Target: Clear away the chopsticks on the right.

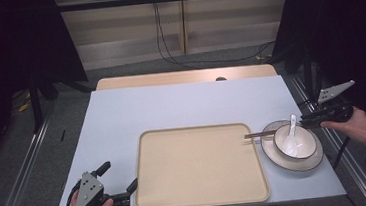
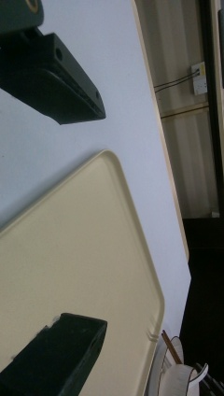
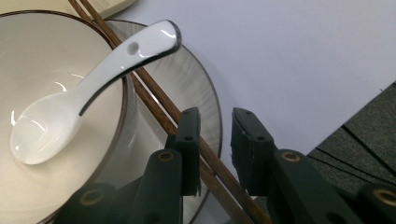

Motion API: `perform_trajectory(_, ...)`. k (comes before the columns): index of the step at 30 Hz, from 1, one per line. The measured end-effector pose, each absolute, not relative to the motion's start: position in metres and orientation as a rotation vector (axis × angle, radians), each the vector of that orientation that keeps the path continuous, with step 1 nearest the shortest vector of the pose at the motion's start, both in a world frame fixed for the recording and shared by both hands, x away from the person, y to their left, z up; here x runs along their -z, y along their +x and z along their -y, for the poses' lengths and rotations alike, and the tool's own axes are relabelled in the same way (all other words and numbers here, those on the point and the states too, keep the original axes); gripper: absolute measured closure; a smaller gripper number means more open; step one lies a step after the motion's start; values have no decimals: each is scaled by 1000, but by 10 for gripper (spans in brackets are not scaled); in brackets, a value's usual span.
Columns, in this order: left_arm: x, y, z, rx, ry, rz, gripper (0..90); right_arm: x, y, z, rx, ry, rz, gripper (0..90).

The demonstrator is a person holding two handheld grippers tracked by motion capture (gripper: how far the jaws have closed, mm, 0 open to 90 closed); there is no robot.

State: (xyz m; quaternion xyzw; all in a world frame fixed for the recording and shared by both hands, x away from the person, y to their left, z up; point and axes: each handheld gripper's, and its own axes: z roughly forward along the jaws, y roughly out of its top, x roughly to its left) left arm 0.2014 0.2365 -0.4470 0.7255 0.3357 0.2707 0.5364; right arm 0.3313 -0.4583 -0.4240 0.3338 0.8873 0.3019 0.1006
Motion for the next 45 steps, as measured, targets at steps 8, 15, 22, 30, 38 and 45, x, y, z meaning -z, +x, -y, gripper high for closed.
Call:
perform_trajectory(8,447,201,-238,-661,1720,-825,20,431,333,455,-883,990,-2638,742)
perform_trajectory(15,447,201,-239,-666,1727,-824,20,434,335,454,-875,959,-2644,748)
perform_trajectory(22,447,202,-239,-656,1729,-818,20,437,338,448,-810,884,-2645,710)
perform_trajectory(30,447,201,-238,-650,1721,-814,22,443,340,443,-788,745,-2657,775)
perform_trajectory(38,448,202,-238,-634,1723,-805,21,445,342,444,-800,736,-2635,836)
perform_trajectory(45,448,202,-238,-643,1722,-801,21,443,344,444,-827,778,-2642,859)
